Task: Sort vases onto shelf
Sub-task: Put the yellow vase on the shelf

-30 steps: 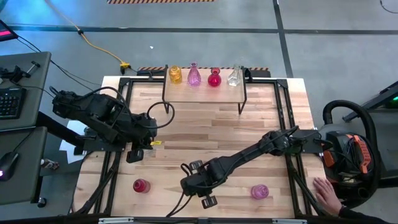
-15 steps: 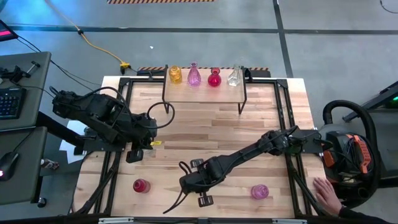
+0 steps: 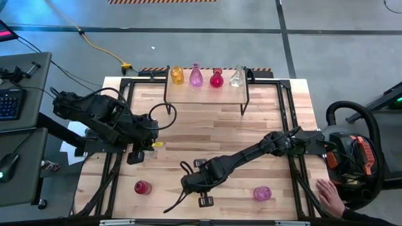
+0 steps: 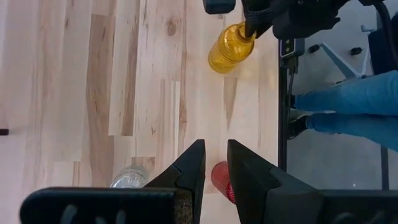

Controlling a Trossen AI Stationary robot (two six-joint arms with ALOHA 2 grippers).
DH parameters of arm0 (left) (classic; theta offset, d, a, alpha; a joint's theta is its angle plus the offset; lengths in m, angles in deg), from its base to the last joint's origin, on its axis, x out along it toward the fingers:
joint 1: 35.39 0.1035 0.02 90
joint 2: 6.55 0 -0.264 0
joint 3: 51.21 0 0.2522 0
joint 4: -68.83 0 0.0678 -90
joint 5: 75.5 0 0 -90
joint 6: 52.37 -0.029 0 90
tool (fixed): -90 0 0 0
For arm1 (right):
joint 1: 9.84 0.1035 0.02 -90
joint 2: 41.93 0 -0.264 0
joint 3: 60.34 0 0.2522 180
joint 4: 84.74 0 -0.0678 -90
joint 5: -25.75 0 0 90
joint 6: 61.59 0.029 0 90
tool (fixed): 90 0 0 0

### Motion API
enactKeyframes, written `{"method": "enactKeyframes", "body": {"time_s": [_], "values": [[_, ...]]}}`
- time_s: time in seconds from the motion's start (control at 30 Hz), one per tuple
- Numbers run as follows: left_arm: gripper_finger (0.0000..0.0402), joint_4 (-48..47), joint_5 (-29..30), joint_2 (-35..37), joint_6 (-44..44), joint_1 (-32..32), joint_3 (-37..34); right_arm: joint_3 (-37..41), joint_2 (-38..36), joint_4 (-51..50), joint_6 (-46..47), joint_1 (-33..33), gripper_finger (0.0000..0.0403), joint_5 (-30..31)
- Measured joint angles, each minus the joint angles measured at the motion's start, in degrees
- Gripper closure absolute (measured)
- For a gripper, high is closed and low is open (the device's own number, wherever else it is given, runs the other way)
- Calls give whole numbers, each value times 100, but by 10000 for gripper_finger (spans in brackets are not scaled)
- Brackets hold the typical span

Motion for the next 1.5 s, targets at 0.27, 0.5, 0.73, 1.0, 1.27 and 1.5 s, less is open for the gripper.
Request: {"method": "enactKeyframes", "body": {"time_s": [0.27,0.5,0.73,1.0,1.27,1.5], "values": [[341,-45,0,0,-1,0,0,10,-119,-205,109,-9,402,-8],[341,-132,0,0,-1,0,0,8,-250,-320,234,-9,402,-11],[341,-372,0,-19,-428,0,0,8,-430,-356,415,-9,403,182],[341,-411,2,-137,-503,0,4,-3,-558,-375,633,-11,403,584],[341,-463,-332,-291,-593,0,2,-3,-558,-330,773,-9,403,676],[341,-616,-832,-350,-624,0,0,-3,-558,-326,863,-9,403,838]]}}
